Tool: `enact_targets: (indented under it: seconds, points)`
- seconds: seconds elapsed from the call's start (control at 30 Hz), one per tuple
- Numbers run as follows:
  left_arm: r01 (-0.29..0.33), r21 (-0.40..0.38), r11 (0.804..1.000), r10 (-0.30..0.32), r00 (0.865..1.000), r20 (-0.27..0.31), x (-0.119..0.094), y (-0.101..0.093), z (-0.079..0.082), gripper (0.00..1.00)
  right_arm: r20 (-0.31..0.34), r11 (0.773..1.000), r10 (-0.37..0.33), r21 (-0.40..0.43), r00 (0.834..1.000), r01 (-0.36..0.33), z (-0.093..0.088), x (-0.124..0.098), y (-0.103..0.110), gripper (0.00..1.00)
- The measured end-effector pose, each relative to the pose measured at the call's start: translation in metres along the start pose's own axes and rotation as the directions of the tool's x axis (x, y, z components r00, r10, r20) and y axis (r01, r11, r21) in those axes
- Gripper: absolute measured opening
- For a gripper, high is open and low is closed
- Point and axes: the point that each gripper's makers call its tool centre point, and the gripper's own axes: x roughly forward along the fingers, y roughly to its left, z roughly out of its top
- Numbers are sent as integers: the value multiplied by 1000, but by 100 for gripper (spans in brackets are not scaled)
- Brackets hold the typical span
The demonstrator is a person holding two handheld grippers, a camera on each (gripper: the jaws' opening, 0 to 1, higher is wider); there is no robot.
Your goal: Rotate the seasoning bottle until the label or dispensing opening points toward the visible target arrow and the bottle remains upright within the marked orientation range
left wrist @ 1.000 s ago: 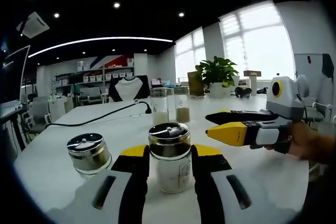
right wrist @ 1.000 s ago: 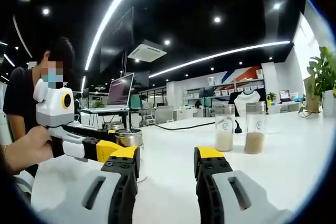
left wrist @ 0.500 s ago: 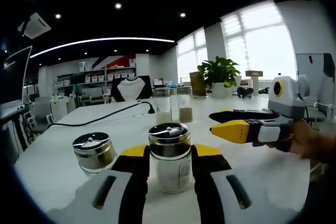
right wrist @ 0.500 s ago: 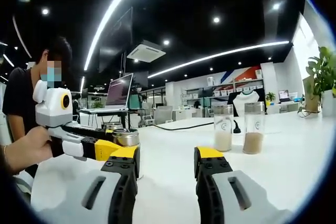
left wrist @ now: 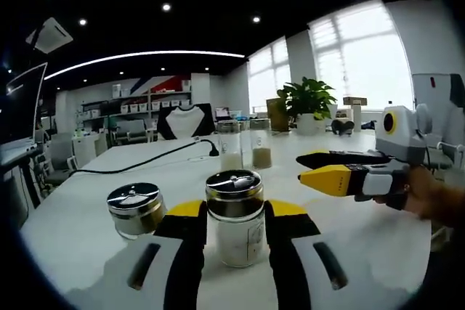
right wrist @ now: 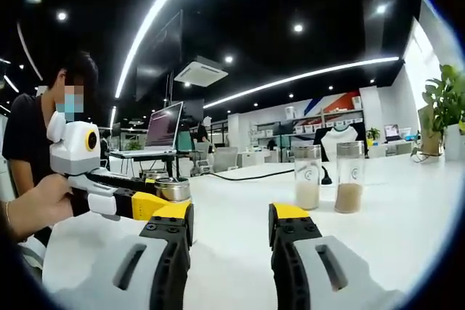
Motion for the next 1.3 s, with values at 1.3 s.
enact_targets:
  seconds: [1.3]
  points:
    - [-9, 42, 999, 8, 1000, 11, 9, 2, 15, 38, -1, 1000, -2, 10, 1000, 2, 0, -1, -1, 40]
